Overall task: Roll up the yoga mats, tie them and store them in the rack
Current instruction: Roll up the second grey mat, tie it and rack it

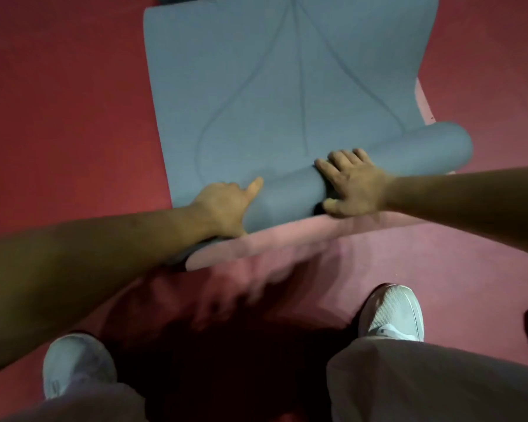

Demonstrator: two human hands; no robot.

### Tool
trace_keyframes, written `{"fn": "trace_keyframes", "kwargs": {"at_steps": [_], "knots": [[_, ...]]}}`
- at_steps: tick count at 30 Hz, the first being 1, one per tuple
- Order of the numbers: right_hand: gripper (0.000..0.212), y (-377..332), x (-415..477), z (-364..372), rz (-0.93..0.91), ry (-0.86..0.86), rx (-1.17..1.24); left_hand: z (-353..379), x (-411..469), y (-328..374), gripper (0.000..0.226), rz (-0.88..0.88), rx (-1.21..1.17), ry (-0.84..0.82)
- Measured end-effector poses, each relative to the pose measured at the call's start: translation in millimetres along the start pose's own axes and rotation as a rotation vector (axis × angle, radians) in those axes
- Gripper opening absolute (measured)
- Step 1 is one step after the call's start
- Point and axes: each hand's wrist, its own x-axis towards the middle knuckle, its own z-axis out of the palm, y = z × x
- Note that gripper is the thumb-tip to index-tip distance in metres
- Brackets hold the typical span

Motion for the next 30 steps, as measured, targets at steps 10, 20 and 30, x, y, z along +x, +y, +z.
{"fn": "trace_keyframes", "kwargs": {"at_steps": [10, 20, 30], "knots": [[0.117, -2.4, -8.1, 5.7, 0.195, -0.106, 0.023, 0.4, 11.2, -22.9, 0.126, -0.004, -0.359, -0.258], [0.055, -33.5, 18.5, -22.4, 0.195, 0.172, -0.013, 4.0, -1.9, -12.2, 0.103, 0.003, 0.033, 0.051], [0.074, -17.0, 26.8, -24.3, 0.379, -0.101, 0.139, -18.7, 26.8, -37.1, 0.113, -0.123, -0.076, 0.097]]}}
